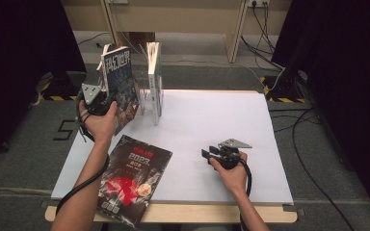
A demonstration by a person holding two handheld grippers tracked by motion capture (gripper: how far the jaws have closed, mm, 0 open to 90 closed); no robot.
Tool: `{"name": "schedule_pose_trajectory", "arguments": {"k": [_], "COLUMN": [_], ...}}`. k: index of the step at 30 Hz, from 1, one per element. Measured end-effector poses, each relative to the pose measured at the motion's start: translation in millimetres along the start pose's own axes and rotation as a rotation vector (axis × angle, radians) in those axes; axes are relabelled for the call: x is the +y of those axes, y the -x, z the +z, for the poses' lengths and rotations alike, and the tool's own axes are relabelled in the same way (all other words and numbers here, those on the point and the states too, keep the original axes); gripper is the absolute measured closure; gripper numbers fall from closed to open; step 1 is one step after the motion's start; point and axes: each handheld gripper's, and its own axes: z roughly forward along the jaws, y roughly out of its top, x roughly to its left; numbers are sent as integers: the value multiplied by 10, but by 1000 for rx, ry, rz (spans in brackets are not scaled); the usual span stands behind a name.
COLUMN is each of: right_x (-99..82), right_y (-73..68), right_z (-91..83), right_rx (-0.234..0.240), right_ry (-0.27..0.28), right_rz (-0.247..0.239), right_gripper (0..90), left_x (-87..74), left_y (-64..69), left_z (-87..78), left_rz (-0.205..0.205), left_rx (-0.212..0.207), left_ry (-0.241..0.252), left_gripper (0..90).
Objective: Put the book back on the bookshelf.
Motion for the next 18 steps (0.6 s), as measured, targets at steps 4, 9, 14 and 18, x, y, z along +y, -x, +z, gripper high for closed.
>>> {"name": "schedule_pose_trajectory", "arguments": {"k": [4, 9, 14, 18], "right_x": [-4, -10, -13, -18], "right_y": [-7, -5, 2, 10], "right_z": [11, 17, 22, 34], "right_rx": [3, 6, 10, 13], "right_ry": [-3, -4, -1, -1], "right_rz": [-5, -11, -9, -19], "right_gripper": [571, 570, 570, 570], "left_x": [8, 2, -36, -105], "left_y": [20, 34, 34, 16], "left_z": [67, 154, 226, 300], "left_rz": [6, 13, 18, 31], "left_rx": [16, 27, 44, 62], "left_ry": [18, 15, 22, 29], "left_gripper": [821, 821, 821, 821]}}
